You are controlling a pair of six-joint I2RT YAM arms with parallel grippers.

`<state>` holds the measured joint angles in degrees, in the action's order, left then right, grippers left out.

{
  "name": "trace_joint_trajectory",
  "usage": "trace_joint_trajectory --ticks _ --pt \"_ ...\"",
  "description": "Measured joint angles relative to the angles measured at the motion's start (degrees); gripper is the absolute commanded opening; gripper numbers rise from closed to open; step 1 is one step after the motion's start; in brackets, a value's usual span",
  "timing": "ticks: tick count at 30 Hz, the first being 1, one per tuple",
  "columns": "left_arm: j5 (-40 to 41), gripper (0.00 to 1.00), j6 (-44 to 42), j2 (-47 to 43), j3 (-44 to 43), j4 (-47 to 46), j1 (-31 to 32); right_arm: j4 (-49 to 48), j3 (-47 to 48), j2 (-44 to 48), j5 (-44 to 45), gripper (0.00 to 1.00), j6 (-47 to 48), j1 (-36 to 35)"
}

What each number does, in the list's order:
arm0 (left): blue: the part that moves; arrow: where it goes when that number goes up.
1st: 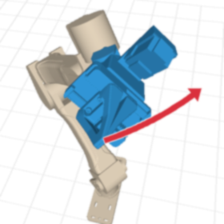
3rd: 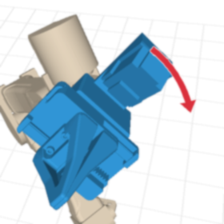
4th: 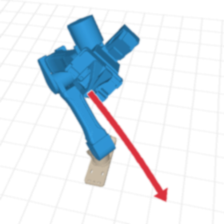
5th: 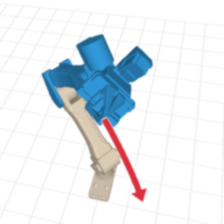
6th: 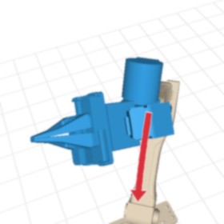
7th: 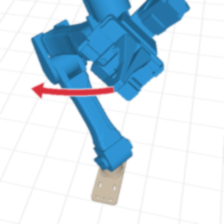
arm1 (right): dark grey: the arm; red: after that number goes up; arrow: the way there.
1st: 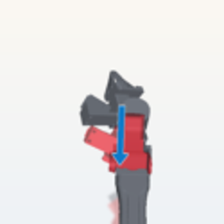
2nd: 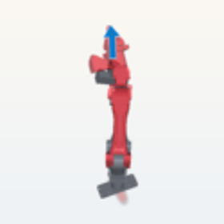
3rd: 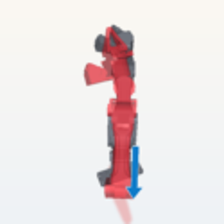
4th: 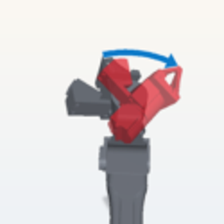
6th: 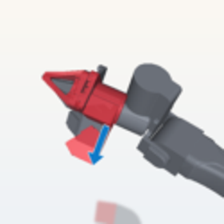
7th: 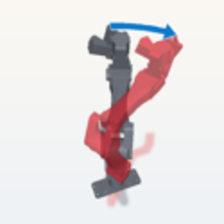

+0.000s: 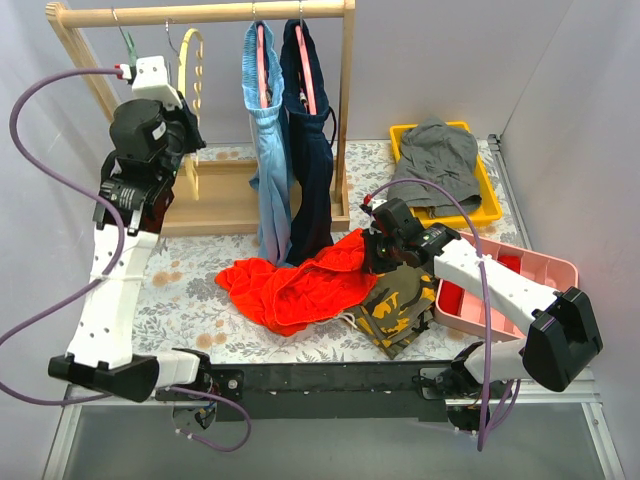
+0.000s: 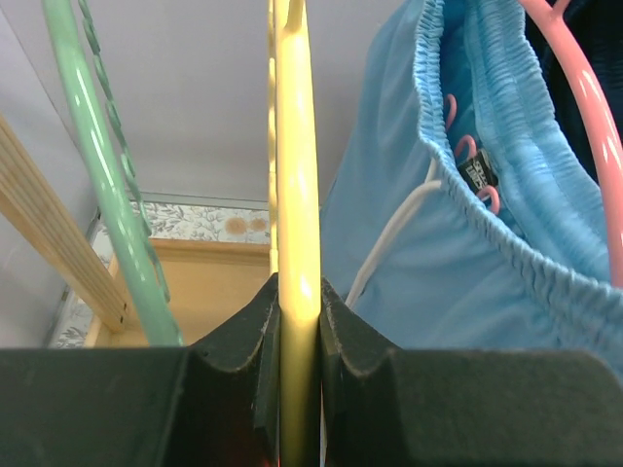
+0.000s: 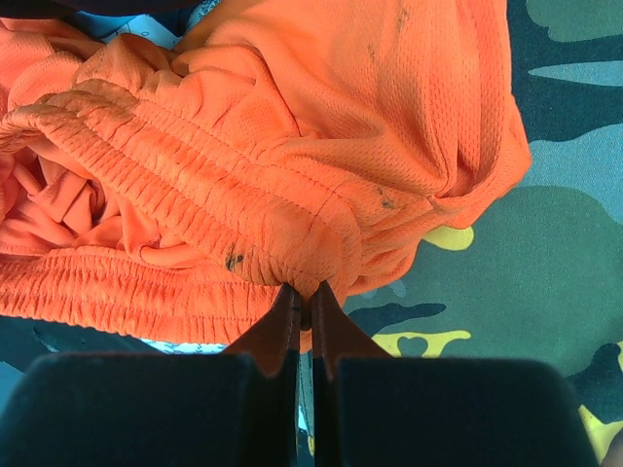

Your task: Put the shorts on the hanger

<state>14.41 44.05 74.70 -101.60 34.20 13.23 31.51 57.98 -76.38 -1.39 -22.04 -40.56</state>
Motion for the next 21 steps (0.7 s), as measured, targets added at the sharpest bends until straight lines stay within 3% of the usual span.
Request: trace_joint_trajectory --ticks 21 --pt "-4.66 0.0 4.81 -25.59 13.9 3.87 -0.02 0.07 -4.37 5.25 3.91 0.01 -0.24 0.0"
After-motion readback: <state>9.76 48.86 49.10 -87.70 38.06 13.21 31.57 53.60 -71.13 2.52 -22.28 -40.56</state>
